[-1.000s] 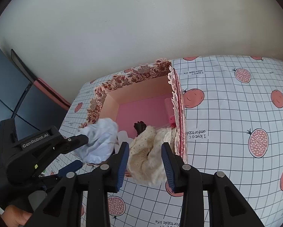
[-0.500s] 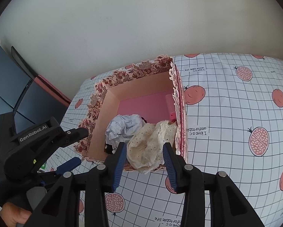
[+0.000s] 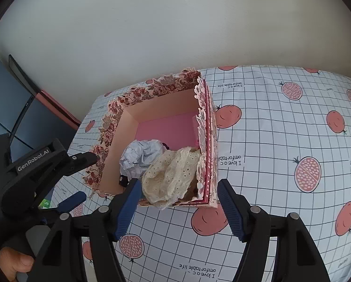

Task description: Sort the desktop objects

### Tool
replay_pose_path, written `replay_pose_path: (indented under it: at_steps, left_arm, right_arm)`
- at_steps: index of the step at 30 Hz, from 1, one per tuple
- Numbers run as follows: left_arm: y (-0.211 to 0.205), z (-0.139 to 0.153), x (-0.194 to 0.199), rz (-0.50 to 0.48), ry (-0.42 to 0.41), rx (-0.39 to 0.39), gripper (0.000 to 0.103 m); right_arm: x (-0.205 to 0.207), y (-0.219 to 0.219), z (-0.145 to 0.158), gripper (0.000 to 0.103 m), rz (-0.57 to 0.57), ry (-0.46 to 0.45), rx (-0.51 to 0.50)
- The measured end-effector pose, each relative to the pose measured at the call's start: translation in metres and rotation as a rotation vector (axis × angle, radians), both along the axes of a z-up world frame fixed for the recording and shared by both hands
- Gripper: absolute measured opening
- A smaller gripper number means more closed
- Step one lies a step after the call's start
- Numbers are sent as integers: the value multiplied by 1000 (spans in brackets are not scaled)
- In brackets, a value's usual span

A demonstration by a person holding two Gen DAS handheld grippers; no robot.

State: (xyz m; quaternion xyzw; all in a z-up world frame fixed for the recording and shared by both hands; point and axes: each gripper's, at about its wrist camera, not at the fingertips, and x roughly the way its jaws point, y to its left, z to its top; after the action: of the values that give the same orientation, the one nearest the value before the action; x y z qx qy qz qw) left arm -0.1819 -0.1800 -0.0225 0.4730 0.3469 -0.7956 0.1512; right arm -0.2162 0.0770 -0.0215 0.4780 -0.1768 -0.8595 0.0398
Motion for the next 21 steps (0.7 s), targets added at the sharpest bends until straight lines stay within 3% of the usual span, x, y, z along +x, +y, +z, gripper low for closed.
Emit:
replay_pose_path:
  at_steps: [16, 21]
  left_arm:
    - [22, 3, 0, -46, -9, -32, 85]
    - [30, 4, 1, -42, -2, -52, 88]
  right_arm:
    - [21, 36, 10, 102, -32, 8, 59]
    - [29, 49, 14, 103, -46, 10, 100]
